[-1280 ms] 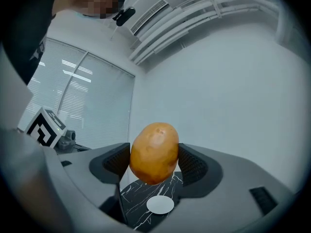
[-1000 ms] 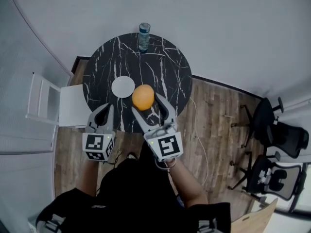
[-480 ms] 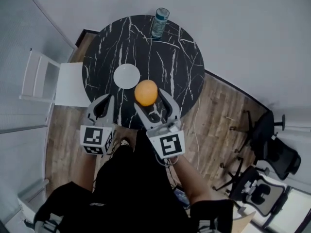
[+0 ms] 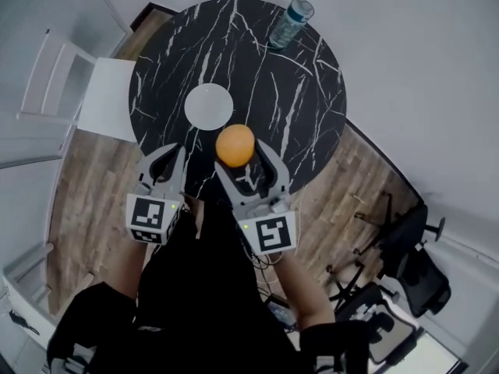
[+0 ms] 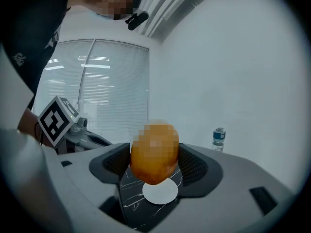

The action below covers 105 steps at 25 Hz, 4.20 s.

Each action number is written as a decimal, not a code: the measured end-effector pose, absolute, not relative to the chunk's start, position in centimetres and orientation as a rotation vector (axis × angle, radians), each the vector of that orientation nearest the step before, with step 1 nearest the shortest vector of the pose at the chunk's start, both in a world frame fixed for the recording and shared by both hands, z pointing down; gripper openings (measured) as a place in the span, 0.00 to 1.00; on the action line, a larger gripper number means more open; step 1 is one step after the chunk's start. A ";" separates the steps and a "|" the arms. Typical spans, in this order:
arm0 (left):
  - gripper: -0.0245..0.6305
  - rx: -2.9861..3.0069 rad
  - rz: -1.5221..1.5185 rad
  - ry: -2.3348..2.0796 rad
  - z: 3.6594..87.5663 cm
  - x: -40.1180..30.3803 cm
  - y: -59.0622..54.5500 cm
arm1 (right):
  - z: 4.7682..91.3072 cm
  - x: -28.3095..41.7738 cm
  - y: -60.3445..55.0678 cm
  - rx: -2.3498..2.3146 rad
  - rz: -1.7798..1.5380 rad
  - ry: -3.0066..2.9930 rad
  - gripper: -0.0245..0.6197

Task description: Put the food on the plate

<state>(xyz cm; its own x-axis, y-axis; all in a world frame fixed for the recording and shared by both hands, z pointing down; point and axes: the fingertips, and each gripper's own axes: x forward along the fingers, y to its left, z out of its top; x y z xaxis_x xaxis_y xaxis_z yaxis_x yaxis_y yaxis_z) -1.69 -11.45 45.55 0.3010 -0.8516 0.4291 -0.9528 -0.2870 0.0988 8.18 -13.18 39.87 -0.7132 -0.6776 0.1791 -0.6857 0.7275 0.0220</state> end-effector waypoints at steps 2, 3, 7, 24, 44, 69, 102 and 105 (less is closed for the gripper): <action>0.04 2.219 0.421 -1.624 46.4 -1.5 -11.6 | 40.7 7.9 -13.8 1.052 0.021 -2.741 0.50; 0.04 2.210 0.421 -1.623 46.8 -1.4 -11.7 | 41.2 7.8 -14.0 1.024 0.005 -2.730 0.50; 0.04 2.160 0.412 -1.639 48.3 -1.5 -12.1 | 43.1 7.3 -14.8 0.875 -0.014 -2.686 0.50; 0.04 1.838 0.254 -1.838 53.8 -6.5 -14.0 | 46.5 3.2 -19.3 0.423 -0.175 -2.548 0.50; 0.04 1.604 0.073 -1.856 61.6 -5.9 -14.9 | 54.0 0.4 -21.7 0.165 -0.178 -2.341 0.50; 0.04 1.524 0.083 -1.824 66.3 -5.6 -16.2 | 64.0 -1.4 -23.7 -0.001 -0.051 -2.136 0.50; 0.04 1.540 0.165 -1.805 64.1 -5.0 -14.1 | 66.4 -0.6 -23.6 0.107 0.097 -2.120 0.55; 0.04 1.556 0.181 -1.799 63.1 -4.7 -13.8 | 65.5 0.0 -23.4 0.134 0.119 -2.138 0.55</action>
<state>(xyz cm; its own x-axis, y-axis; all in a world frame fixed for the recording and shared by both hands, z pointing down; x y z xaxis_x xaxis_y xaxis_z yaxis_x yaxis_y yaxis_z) -4.74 -13.80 63.09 0.0075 -0.7979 0.6028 -0.9018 0.2551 0.3489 0.03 -23.38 65.50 -0.5376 -0.0495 0.8418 -0.1429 0.9892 -0.0331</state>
